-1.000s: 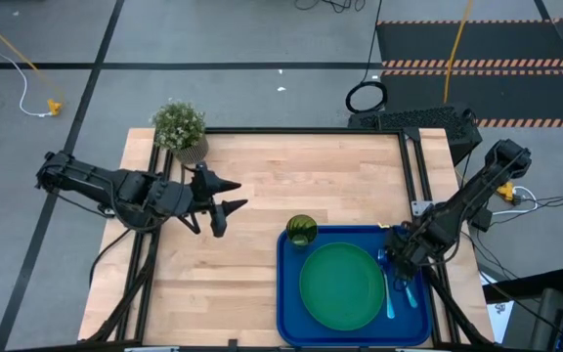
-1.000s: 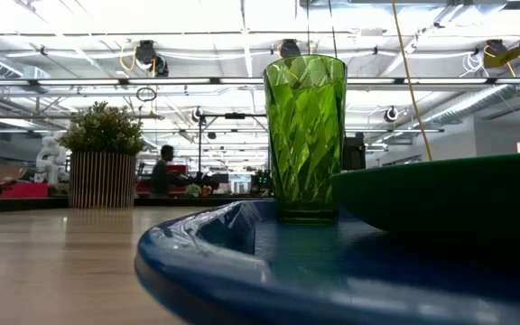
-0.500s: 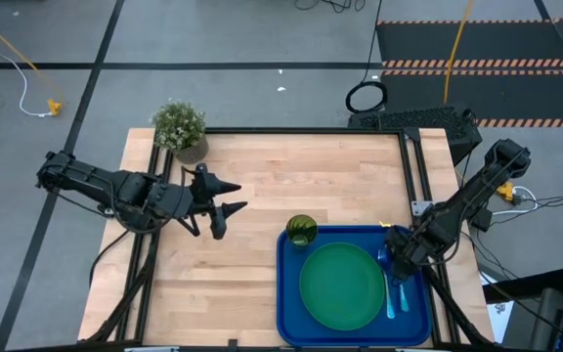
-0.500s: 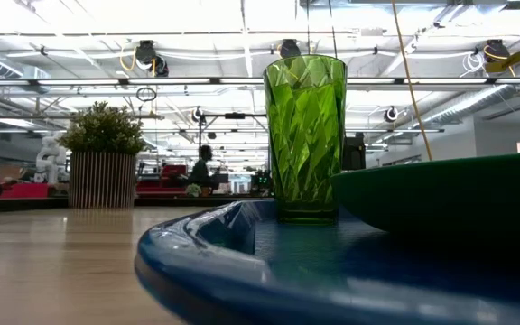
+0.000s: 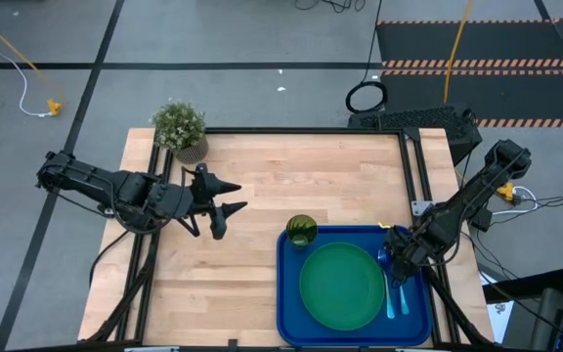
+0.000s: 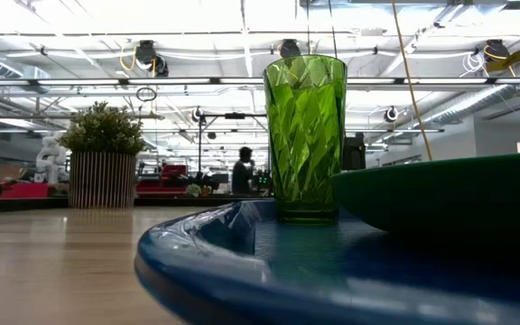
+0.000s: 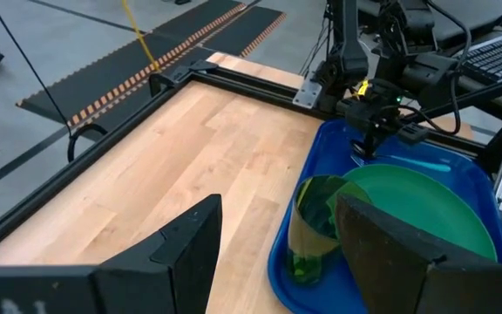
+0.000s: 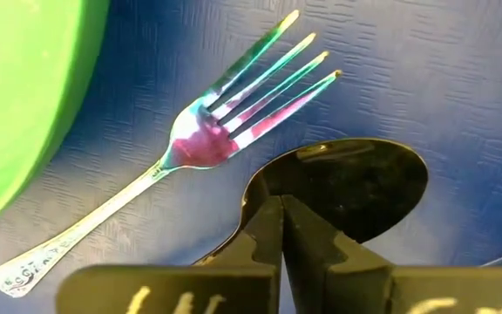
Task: Pick and place plate/cup/fork/spoon on tray
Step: Put the blue spoon on the blue tray to the right of the blue fork
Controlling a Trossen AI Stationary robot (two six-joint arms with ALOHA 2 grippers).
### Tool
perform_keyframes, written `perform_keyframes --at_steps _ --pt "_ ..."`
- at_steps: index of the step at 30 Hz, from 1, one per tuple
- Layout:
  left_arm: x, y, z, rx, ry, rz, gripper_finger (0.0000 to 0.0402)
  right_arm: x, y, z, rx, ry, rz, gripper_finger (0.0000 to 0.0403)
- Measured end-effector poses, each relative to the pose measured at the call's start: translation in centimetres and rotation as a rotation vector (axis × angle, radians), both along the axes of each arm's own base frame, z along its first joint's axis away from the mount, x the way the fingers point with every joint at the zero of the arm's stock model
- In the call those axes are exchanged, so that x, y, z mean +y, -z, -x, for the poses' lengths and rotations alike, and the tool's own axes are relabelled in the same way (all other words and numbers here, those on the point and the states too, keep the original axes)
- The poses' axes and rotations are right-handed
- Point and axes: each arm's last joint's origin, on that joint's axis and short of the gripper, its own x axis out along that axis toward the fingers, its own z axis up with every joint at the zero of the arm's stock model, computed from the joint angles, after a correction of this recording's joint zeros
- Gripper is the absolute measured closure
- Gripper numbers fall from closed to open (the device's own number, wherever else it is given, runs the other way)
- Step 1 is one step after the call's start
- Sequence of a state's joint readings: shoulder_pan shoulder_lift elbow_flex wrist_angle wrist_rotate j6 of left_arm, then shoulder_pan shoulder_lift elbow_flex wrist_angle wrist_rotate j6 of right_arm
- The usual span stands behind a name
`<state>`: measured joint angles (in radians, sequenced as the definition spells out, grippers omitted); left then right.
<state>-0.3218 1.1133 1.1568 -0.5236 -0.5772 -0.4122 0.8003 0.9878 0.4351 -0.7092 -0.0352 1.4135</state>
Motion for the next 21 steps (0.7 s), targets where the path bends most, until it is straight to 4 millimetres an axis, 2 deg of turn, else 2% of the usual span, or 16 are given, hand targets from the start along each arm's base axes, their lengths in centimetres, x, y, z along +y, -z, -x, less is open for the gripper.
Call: perform_keyframes --at_steps 21 --pt "0.02 0.04 0.03 0.017 0.017 -0.039 0.0176 0.14 -0.05 -0.06 0.005 0.009 -0.025 0.0403"
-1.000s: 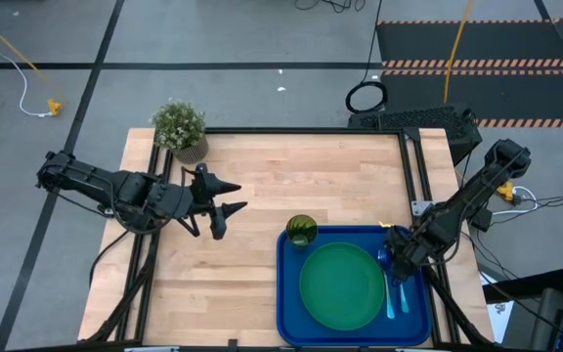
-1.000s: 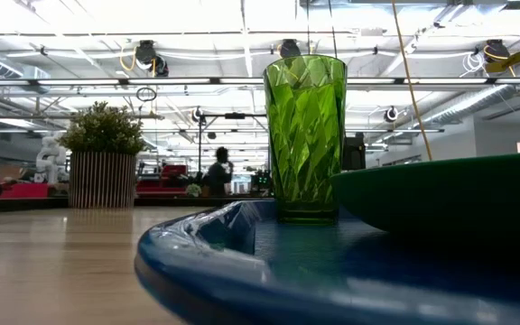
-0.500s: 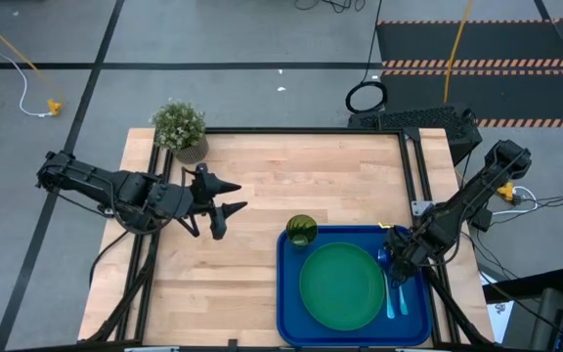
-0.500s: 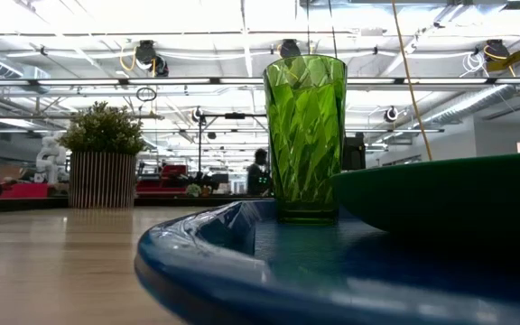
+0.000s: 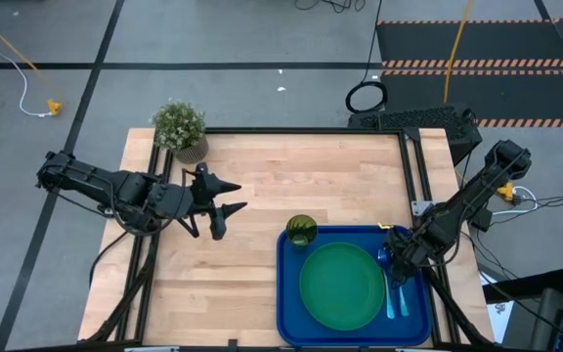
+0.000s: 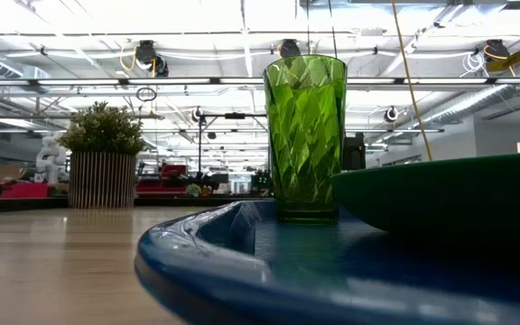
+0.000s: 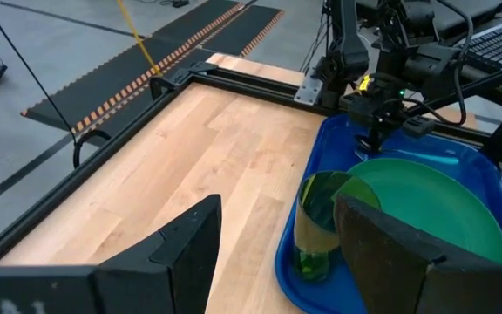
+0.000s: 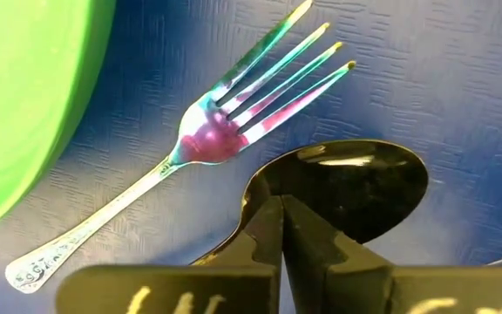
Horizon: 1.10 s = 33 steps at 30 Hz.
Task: Pick and place plate/cup/fork/spoon on tray
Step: Put the blue spoon on the blue tray to the right of the blue fork
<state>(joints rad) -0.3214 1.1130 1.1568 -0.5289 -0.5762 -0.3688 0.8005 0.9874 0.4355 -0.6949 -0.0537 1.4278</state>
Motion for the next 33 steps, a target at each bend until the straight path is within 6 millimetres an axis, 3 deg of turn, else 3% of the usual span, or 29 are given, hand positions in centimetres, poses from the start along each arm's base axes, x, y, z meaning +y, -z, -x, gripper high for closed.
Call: perform_keyframes --at_steps 13,20,25,33 --pt "0.0 0.0 0.0 -0.001 0.0 0.003 0.0176 0.5 -1.6 -0.6 -0.03 -0.009 -0.007 0.0403" --pt "0.0 0.0 0.0 -0.002 0.003 0.005 0.0176 1.2 -3.4 -1.5 -0.109 0.029 -0.029 0.0403" --pt "-0.3 0.0 0.1 -0.002 0.015 0.008 0.0176 2.6 -4.2 -1.7 -0.12 0.038 -0.164 0.0403" --pt "-0.6 0.0 0.2 0.0 0.032 0.0 0.0176 5.1 -3.4 -1.2 -0.098 0.02 -0.224 0.0403"
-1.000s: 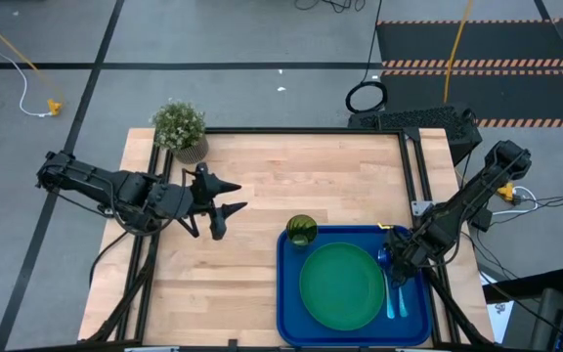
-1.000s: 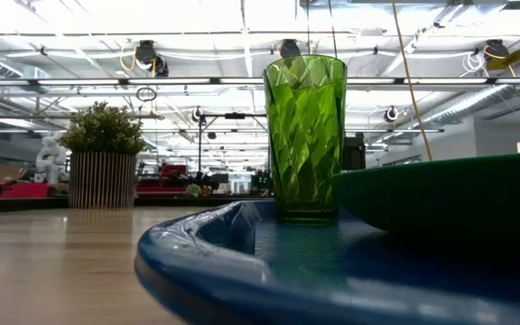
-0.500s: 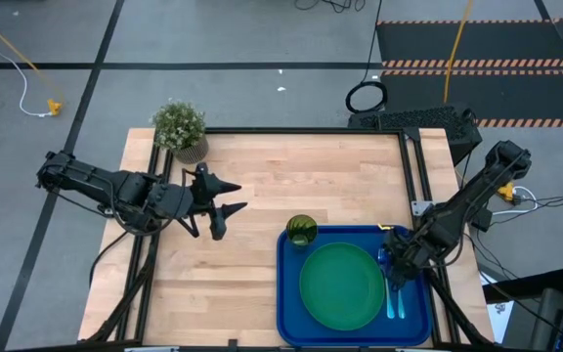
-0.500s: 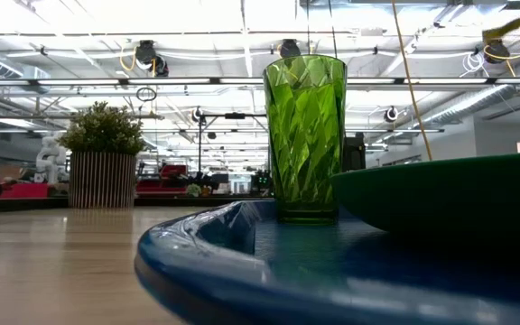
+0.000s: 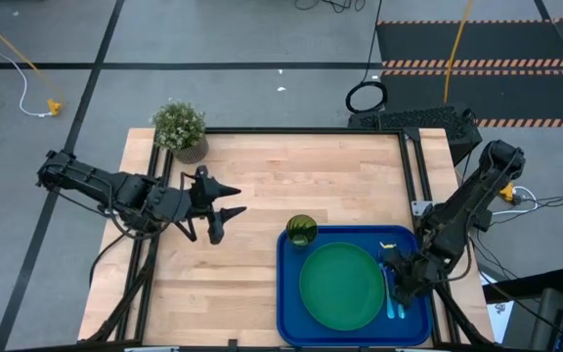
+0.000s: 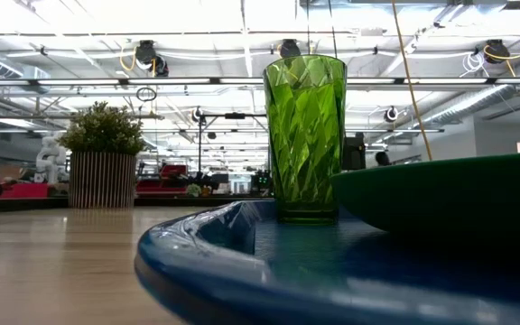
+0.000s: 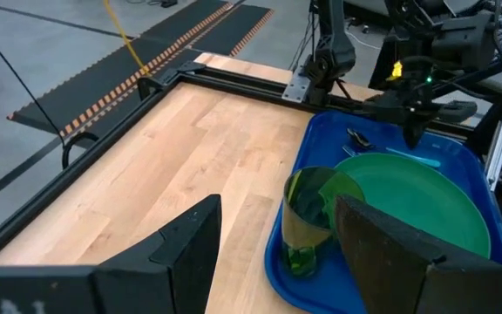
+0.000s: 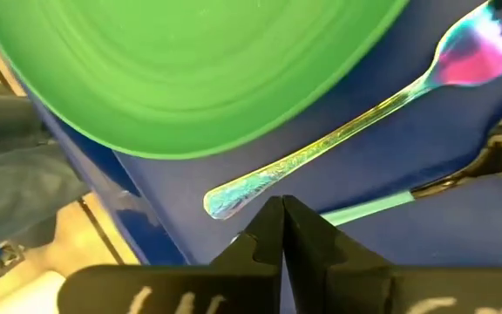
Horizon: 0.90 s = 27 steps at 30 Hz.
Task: Pick and place plate/cup/fork/spoon on tray
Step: Put the blue spoon on the blue tray to the right of the blue fork
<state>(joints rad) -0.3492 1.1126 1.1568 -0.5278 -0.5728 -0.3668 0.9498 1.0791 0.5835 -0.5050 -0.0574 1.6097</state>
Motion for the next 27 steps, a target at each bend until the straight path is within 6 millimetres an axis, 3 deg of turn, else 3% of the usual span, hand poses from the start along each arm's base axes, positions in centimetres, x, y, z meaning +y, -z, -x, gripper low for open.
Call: perform_keyframes --at_steps 11,27 --pt "0.0 0.0 0.0 0.011 0.014 -0.036 0.0176 2.3 2.2 -0.1 0.048 -0.246 -0.009 0.0403" --pt "0.3 0.1 0.0 0.016 -0.007 -0.028 0.0176 2.2 2.3 0.1 0.03 -0.261 0.033 0.0403"
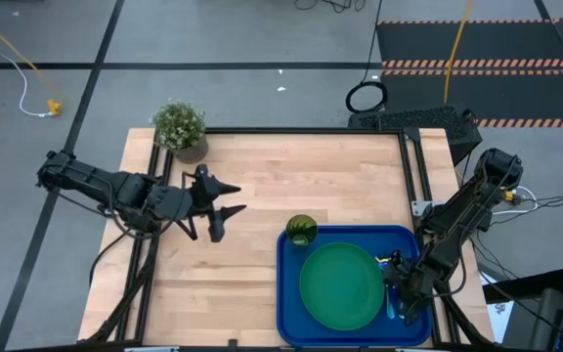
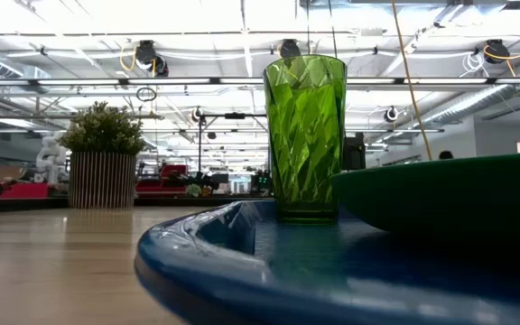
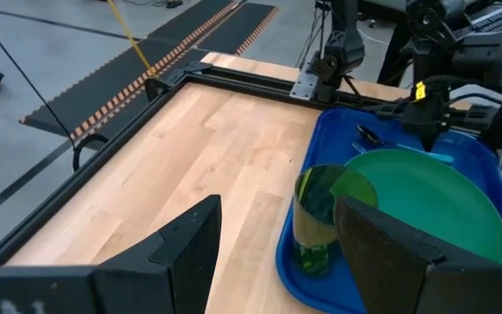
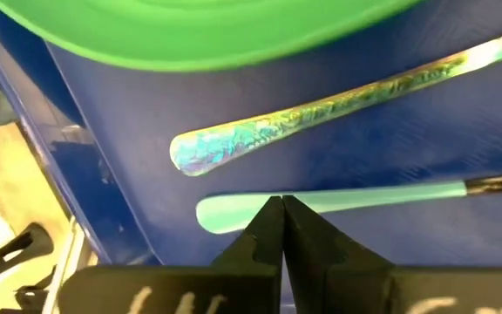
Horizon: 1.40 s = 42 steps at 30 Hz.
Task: Pick and place plate/cup/fork/spoon on tray
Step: Put the blue spoon on the blue tray to the right of the blue fork
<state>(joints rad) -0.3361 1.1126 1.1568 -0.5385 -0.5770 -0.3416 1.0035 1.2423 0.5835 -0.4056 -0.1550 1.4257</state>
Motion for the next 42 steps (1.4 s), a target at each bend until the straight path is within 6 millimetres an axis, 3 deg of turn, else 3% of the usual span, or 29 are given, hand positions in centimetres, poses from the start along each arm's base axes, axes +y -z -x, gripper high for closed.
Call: perform_keyframes --at_steps 42 --pt "0.5 -0.2 -0.2 -0.016 -0.021 0.0 0.0176 -0.2 1.1 0.0 0.016 -0.031 0.09 0.0403"
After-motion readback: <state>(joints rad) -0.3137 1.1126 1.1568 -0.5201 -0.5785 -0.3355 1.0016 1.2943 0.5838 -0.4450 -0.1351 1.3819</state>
